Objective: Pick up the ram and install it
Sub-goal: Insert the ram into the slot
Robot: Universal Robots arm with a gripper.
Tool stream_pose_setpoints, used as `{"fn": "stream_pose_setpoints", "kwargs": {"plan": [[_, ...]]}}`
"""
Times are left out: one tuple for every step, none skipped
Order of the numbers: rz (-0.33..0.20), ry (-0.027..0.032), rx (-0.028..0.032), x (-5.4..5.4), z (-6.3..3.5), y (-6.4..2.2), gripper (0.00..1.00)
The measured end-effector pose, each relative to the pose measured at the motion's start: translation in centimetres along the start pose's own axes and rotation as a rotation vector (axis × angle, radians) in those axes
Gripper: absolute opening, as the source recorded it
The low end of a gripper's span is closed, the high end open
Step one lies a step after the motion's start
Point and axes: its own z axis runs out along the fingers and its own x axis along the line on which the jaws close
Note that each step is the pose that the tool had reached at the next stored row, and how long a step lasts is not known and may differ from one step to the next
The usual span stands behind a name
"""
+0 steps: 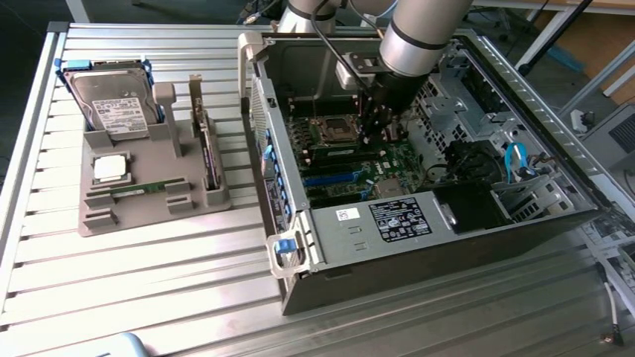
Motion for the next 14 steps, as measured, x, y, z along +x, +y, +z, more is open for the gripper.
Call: {"fn": "stream_pose_setpoints", "kwargs": {"plan": [[0.000, 0.0000, 0.0000, 0.00, 0.00, 0.00, 0.12], [0.000, 0.0000, 0.0000, 0.00, 0.00, 0.00, 0.12], [0.000, -0.0002, 0.0000, 0.00, 0.03, 0.00, 0.12], [0.000, -0.0004, 0.0001, 0.00, 0.07, 0.00, 0.12], [0.000, -0.0001, 0.0000, 0.00, 0.09, 0.00, 0.12], [0.000, 0.0000, 0.0000, 0.00, 0.14, 0.00, 0.12], [0.000, -0.0001, 0.0000, 0.00, 0.14, 0.00, 0.12], [0.000, -0.0001, 0.0000, 0.00, 0.14, 0.00, 0.12], [0.000, -0.0001, 0.0000, 0.00, 0.14, -0.01, 0.12], [0.000, -0.0001, 0.0000, 0.00, 0.14, -0.01, 0.12], [0.000, -0.0002, 0.0000, 0.00, 0.22, -0.01, 0.12], [0.000, 0.0001, -0.0001, 0.01, 0.23, -0.01, 0.12], [0.000, -0.0001, 0.0000, 0.01, 0.25, -0.01, 0.12], [0.000, -0.0001, 0.0000, 0.00, 0.26, -0.04, 0.12]]}}
